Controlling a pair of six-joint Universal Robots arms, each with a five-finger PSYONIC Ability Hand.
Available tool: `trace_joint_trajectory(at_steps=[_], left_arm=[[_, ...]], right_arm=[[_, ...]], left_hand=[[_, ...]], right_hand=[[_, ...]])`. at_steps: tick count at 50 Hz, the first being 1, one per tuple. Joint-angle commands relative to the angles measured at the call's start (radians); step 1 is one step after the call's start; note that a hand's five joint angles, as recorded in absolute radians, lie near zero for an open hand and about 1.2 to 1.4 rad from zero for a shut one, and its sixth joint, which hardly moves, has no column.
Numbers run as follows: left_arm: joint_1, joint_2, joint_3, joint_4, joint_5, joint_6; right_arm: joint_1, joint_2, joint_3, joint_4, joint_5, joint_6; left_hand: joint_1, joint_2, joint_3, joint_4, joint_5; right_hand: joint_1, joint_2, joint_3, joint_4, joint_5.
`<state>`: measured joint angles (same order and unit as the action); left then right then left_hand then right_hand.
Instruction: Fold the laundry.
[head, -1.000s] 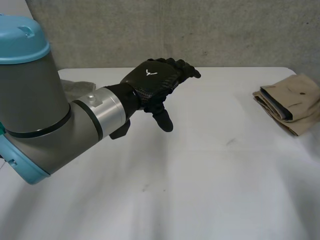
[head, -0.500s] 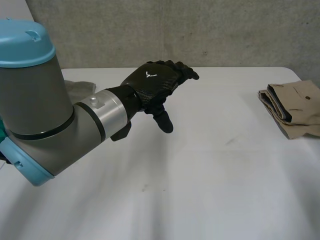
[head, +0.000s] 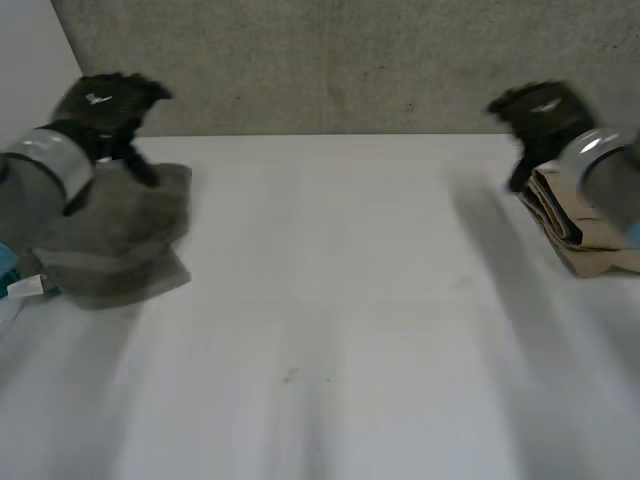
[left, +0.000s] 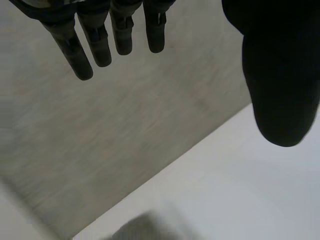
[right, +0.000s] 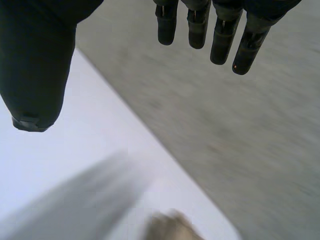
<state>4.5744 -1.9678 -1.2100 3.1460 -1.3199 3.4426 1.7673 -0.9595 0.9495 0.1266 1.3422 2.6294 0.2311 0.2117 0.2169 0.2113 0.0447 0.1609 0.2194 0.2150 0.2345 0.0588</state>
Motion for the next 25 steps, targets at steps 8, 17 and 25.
trace_joint_trajectory(at_steps=[8, 17, 25], left_arm=[[0.215, -0.359, 0.09, 0.077, 0.053, 0.47], [0.219, -0.441, 0.121, 0.115, 0.002, 0.537], [0.078, -0.343, 0.104, 0.149, -0.096, 0.42]], right_arm=[[0.198, -0.07, 0.425, -0.117, -0.003, -0.025], [0.176, -0.091, 0.511, -0.148, -0.005, -0.034], [0.17, -0.137, 0.548, -0.148, -0.003, -0.034]], left_hand=[[-0.012, 0.007, 0.002, 0.008, 0.0], [1.108, 1.127, 1.122, 1.127, 1.12], [1.165, 1.185, 1.179, 1.185, 1.177]], right_hand=[[0.014, -0.045, -0.04, -0.06, -0.059], [0.014, -0.045, -0.04, -0.06, -0.059], [0.014, -0.045, -0.04, -0.06, -0.059]])
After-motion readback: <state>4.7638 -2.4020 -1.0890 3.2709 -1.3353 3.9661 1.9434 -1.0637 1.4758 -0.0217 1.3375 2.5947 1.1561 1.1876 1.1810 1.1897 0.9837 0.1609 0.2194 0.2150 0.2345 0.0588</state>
